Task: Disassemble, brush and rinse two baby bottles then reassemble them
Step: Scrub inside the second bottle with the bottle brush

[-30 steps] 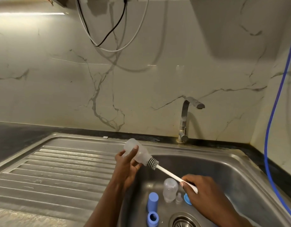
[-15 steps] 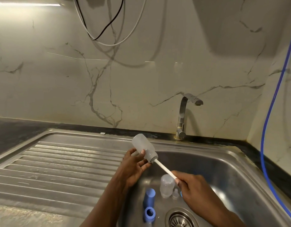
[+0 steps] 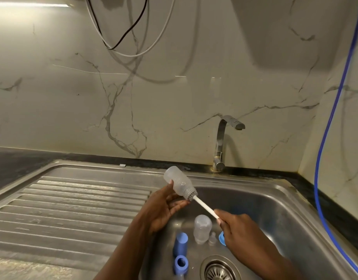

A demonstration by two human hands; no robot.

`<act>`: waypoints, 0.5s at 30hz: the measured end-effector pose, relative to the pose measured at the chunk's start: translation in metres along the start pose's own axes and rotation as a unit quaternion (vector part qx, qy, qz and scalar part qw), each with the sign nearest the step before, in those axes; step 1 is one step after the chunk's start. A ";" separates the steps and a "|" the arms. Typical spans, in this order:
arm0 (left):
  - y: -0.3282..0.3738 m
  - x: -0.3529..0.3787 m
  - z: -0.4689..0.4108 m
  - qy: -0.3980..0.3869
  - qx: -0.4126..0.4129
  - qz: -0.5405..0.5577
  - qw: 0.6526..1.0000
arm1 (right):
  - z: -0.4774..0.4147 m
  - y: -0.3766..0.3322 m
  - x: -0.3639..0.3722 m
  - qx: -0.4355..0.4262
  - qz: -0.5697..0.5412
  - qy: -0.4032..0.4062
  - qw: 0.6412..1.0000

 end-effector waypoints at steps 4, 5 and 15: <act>0.001 -0.005 -0.001 0.031 0.033 -0.048 0.998 | 0.001 -0.014 0.005 -0.051 -0.026 -0.013 0.998; 0.001 -0.007 -0.001 0.033 0.038 -0.045 0.998 | 0.002 -0.017 0.005 -0.061 -0.039 -0.009 0.997; -0.002 -0.002 -0.004 0.018 0.039 0.034 0.998 | -0.002 -0.010 0.000 -0.033 0.006 0.022 0.999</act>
Point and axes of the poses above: each hand's wrist, its own z-axis away from the middle knuckle, its own x-axis out of the palm, y = z × x, the point moved 7 cm from there along -z, towards the middle knuckle, and after that the axes turned 13 degrees about z, right-handed, at the moved point
